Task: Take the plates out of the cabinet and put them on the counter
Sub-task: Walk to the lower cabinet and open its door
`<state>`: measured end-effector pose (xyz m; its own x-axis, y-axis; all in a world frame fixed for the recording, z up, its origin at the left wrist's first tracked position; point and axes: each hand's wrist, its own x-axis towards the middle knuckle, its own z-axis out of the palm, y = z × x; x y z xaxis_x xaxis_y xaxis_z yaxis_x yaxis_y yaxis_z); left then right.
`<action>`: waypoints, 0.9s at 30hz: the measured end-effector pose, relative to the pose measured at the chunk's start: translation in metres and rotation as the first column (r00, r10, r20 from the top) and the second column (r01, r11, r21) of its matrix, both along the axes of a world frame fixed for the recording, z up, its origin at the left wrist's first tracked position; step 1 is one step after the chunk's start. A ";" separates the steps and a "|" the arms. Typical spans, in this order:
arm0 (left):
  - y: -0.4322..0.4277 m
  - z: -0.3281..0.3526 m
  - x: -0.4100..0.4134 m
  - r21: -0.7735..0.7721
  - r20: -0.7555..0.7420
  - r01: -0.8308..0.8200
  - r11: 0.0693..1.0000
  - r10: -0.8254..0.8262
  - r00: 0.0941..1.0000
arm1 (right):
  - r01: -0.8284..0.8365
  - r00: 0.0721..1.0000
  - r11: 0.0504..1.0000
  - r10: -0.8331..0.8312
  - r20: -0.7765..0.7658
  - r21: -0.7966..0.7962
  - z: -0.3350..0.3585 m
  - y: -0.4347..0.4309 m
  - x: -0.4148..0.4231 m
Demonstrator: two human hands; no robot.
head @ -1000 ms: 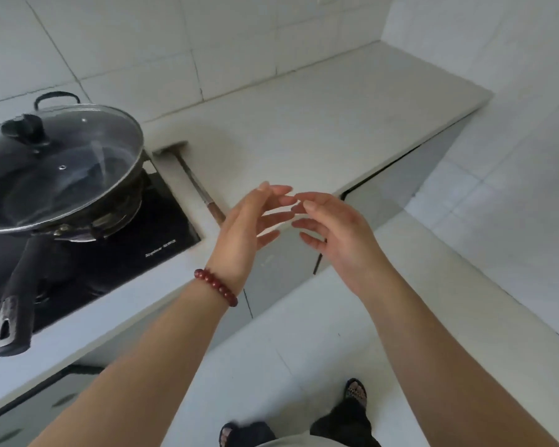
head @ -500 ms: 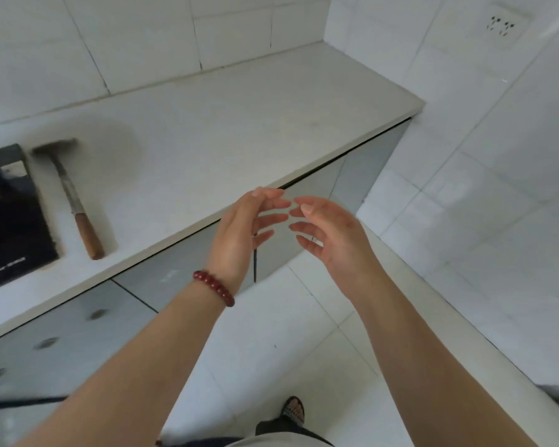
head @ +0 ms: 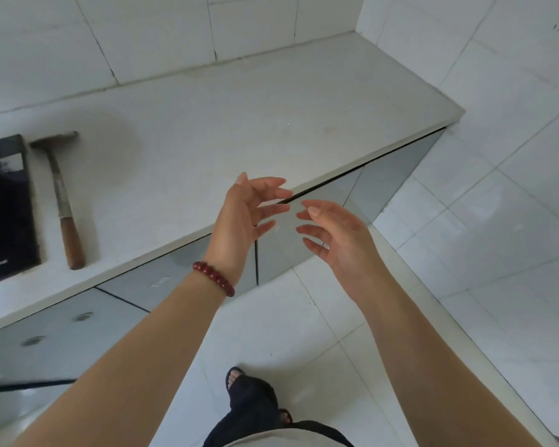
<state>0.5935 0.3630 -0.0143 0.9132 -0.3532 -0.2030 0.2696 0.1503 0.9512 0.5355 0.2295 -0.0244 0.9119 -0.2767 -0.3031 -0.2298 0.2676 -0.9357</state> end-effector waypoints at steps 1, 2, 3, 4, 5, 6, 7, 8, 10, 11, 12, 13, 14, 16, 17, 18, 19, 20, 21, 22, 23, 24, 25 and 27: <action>-0.005 0.000 0.006 -0.007 0.005 -0.001 1.000 0.001 1.000 | -0.003 1.000 1.000 0.003 -0.002 0.002 0.000 -0.005 0.005; -0.010 -0.001 0.011 -0.006 0.009 -0.001 1.000 0.001 1.000 | 0.001 1.000 1.000 -0.001 -0.002 0.001 0.000 -0.012 0.010; -0.016 -0.001 0.015 0.003 0.012 -0.002 1.000 0.002 1.000 | 0.002 1.000 1.000 -0.002 -0.002 0.000 0.000 -0.018 0.015; -0.021 -0.002 0.017 0.018 0.018 -0.005 1.000 0.004 1.000 | -0.002 1.000 1.000 0.002 0.003 0.000 0.000 -0.025 0.020; -0.027 -0.002 0.020 0.034 0.023 -0.009 0.999 0.008 1.000 | -0.011 1.000 1.000 0.010 0.008 0.003 0.000 -0.032 0.024; -0.032 -0.002 0.022 0.048 0.025 -0.017 0.999 0.016 1.000 | -0.024 1.000 1.000 0.024 0.012 0.008 -0.001 -0.039 0.029; -0.036 -0.003 0.023 0.057 0.023 -0.030 0.998 0.029 0.999 | -0.043 0.999 0.999 0.043 0.016 0.014 -0.002 -0.045 0.033; -0.039 -0.003 0.024 0.059 0.022 -0.050 0.997 0.049 0.999 | -0.068 0.997 0.997 0.068 0.021 0.021 -0.004 -0.050 0.036; -0.046 -0.006 0.025 0.042 0.035 -0.105 0.994 0.104 0.994 | -0.128 0.991 0.991 0.127 0.033 0.029 -0.009 -0.060 0.044; -0.049 -0.008 0.023 0.028 0.041 -0.140 0.990 0.139 0.989 | -0.159 0.987 0.987 0.158 0.034 0.025 -0.011 -0.066 0.048; -0.053 -0.011 0.021 0.017 0.038 -0.181 0.983 0.180 0.983 | -0.187 0.982 0.982 0.187 0.029 0.016 -0.014 -0.071 0.051; -0.058 -0.014 0.017 0.013 0.033 -0.223 0.975 0.223 0.974 | -0.212 0.977 0.977 0.212 0.025 0.005 -0.016 -0.077 0.054; -0.063 -0.018 0.015 0.016 0.032 -0.262 0.965 0.261 0.965 | -0.233 0.972 0.972 0.233 0.027 -0.008 -0.018 -0.083 0.056; -0.075 -0.025 0.008 0.044 0.028 -0.326 0.944 0.325 0.945 | -0.264 0.964 0.963 0.265 0.032 -0.049 -0.024 -0.094 0.058; -0.081 -0.028 0.005 0.065 0.026 -0.348 0.935 0.348 0.937 | -0.274 0.960 0.959 0.277 0.035 -0.075 -0.027 -0.099 0.057; -0.085 -0.030 0.002 0.081 0.025 -0.367 0.927 0.366 0.930 | -0.286 0.956 0.953 0.291 0.036 -0.097 -0.030 -0.102 0.057; -0.088 -0.032 -0.001 0.088 0.023 -0.380 0.921 0.380 0.925 | -0.301 0.951 0.947 0.307 0.035 -0.112 -0.034 -0.105 0.056; -0.090 -0.034 -0.004 0.086 0.018 -0.386 0.918 0.386 0.922 | -0.314 0.947 0.941 0.321 0.035 -0.123 -0.038 -0.107 0.055; -0.091 -0.036 -0.007 0.082 0.011 -0.387 0.918 0.388 0.922 | -0.325 0.943 0.937 0.332 0.036 -0.131 -0.042 -0.107 0.055; -0.092 -0.039 -0.009 0.079 0.004 -0.389 0.918 0.390 0.921 | -0.332 0.939 0.932 0.341 0.038 -0.141 -0.046 -0.107 0.054; -0.091 -0.043 -0.010 0.081 0.002 -0.393 0.916 0.394 0.919 | -0.341 0.936 0.928 0.350 0.039 -0.152 -0.052 -0.106 0.055; -0.090 -0.048 -0.010 0.086 0.005 -0.399 0.913 0.401 0.916 | -0.349 0.932 0.923 0.360 0.040 -0.163 -0.058 -0.106 0.056; -0.089 -0.054 -0.009 0.092 0.010 -0.406 0.909 0.406 0.914 | -0.355 0.929 0.919 0.368 0.043 -0.172 -0.065 -0.104 0.057; -0.088 -0.072 -0.006 0.100 0.015 -0.415 0.904 0.415 0.910 | -0.359 0.926 0.914 0.374 0.048 -0.190 -0.085 -0.103 0.063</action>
